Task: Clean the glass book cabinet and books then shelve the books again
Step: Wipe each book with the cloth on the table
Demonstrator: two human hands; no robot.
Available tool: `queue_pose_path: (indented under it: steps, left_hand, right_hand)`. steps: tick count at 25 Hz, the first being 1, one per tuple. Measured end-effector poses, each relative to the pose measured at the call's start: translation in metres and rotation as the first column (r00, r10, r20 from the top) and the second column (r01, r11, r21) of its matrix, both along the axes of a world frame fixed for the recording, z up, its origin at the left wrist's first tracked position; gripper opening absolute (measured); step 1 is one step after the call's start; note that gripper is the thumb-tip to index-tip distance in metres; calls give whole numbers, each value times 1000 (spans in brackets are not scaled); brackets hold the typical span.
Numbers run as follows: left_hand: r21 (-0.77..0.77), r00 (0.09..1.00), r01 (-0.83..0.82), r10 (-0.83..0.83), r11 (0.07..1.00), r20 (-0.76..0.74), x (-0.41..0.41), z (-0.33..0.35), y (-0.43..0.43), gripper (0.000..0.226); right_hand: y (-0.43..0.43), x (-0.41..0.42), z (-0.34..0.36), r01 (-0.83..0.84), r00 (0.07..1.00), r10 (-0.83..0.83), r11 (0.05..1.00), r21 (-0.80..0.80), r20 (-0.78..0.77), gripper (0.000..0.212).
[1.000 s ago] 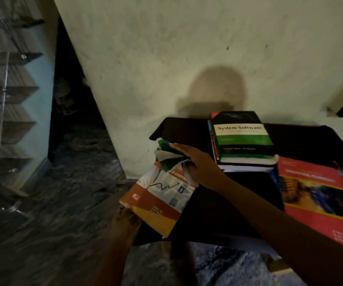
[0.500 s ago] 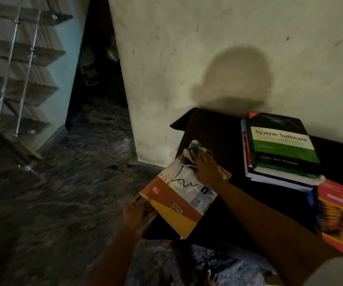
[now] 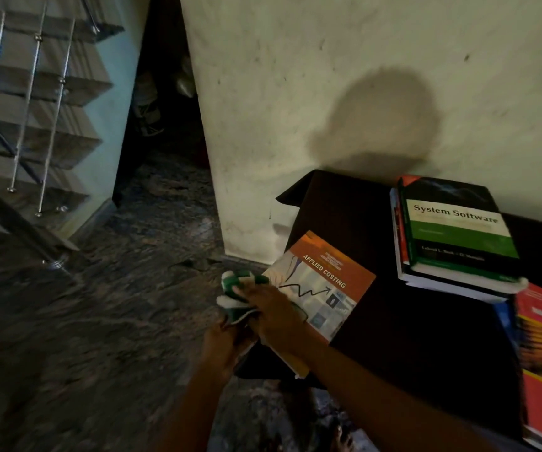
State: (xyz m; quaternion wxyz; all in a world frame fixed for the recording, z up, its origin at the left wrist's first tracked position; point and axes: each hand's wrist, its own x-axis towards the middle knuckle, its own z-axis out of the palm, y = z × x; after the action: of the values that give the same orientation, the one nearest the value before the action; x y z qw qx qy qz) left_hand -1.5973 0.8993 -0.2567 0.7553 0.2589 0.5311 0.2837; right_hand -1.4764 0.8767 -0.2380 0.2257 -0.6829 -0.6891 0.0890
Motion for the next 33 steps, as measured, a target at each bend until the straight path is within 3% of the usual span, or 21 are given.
queue_pose_path:
  steps: [1, 3, 6, 9, 13, 17, 21, 23, 26, 28, 29, 31, 33]
  left_hand:
    - [6, 999, 6, -7, 1000, 37, -1, 1, 1, 29]
    - [19, 998, 20, -21, 1000, 58, 0, 3, 2, 31]
    - [35, 998, 39, -40, 999, 42, 2, 8, 0, 26]
    - [30, 998, 34, -35, 999, 59, 2, 10, -1, 24]
    - [15, 995, 15, -17, 1000, 97, 3, 10, -2, 25]
    - [9, 998, -20, 19, 1000, 53, 4, 11, -4, 18]
    - [-59, 997, -71, 73, 996, 24, 10, 11, -6, 32]
    - [39, 999, -34, 33, 999, 36, 16, 25, -5, 32]
    - [306, 998, 22, -39, 952, 49, 27, 63, 6, 29]
    - [543, 994, 105, -104, 833, -32, 36, 93, 10, 28]
    - [687, 985, 171, -122, 706, -120, 40, 107, 8, 25]
    - [896, 953, 297, -40, 330, -301, 45, 127, -1, 11]
    - [933, 934, 358, 12, -31, -357, 49, 126, -6, 16]
  right_hand:
    - [1, 24, 13, 9, 999, -9, 1000, -4, 45, 39]
    - [1, 91, 16, 251, 955, -260, 965, -73, -141, 53]
    - [-13, 151, 0, 511, 857, -516, 849, -137, -5, 65]
    - [-31, 122, -26, 421, 900, -410, 906, -48, 149, 79]
    - [-62, 48, -28, 256, 966, -257, 966, 48, 29, 48]
    - [-90, -8, -40, 86, 995, -88, 996, 27, 57, 70]
    - [-86, 16, -19, 60, 963, -35, 994, 87, -267, 55]
    - [-82, 39, 6, 136, 939, -83, 981, 139, -333, 57]
    - [-77, 72, 64, 212, 909, -158, 972, 103, -385, 49]
    - [-77, 93, 101, 255, 905, -180, 955, 153, -385, 48]
    - [-77, 101, 120, 282, 909, -197, 940, 193, -368, 49]
    - [-82, 114, 141, 327, 921, -232, 896, 300, -312, 50]
    - [-92, 123, 148, 364, 911, -260, 872, 328, -320, 54]
